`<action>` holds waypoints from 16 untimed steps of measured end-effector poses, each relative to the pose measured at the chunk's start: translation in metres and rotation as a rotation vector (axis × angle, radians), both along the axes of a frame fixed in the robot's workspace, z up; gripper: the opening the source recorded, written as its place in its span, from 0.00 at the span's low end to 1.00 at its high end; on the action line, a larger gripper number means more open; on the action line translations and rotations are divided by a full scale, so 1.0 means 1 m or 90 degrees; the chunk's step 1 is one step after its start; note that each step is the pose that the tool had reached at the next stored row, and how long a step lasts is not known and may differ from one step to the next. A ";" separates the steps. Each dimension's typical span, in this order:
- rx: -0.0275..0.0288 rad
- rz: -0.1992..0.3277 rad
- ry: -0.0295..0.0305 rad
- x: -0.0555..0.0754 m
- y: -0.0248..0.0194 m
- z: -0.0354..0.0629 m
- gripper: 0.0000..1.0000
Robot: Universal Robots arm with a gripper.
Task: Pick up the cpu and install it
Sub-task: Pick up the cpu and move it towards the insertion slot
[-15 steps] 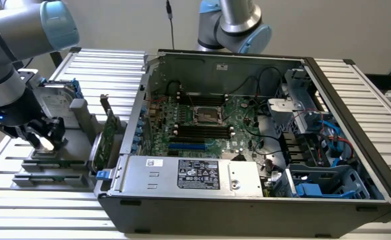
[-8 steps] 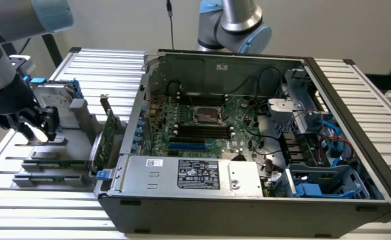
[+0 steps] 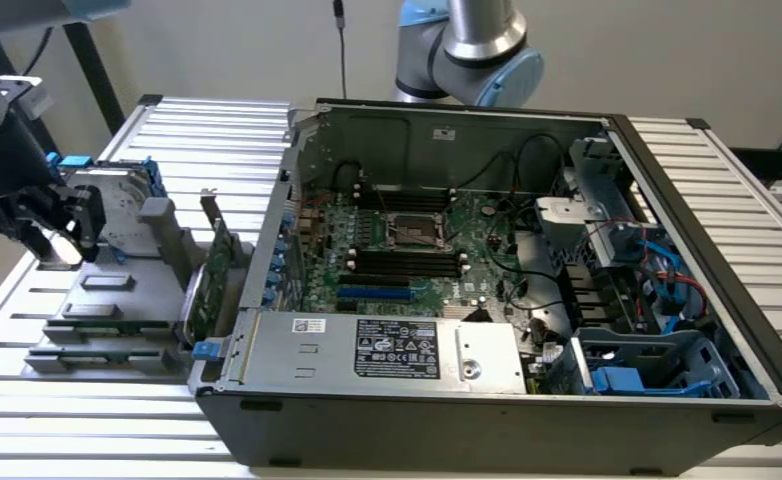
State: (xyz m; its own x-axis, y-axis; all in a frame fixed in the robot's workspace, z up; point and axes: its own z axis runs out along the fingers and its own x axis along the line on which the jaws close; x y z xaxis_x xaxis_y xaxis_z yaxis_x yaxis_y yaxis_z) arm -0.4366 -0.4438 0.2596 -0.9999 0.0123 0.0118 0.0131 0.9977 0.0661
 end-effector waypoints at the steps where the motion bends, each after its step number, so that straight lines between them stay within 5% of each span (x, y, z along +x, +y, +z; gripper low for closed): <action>1: 0.0000 0.000 -0.0001 0.000 0.0000 0.0045 0.55; 16: 0.0001 0.000 0.0001 0.012 0.0000 0.0726 0.55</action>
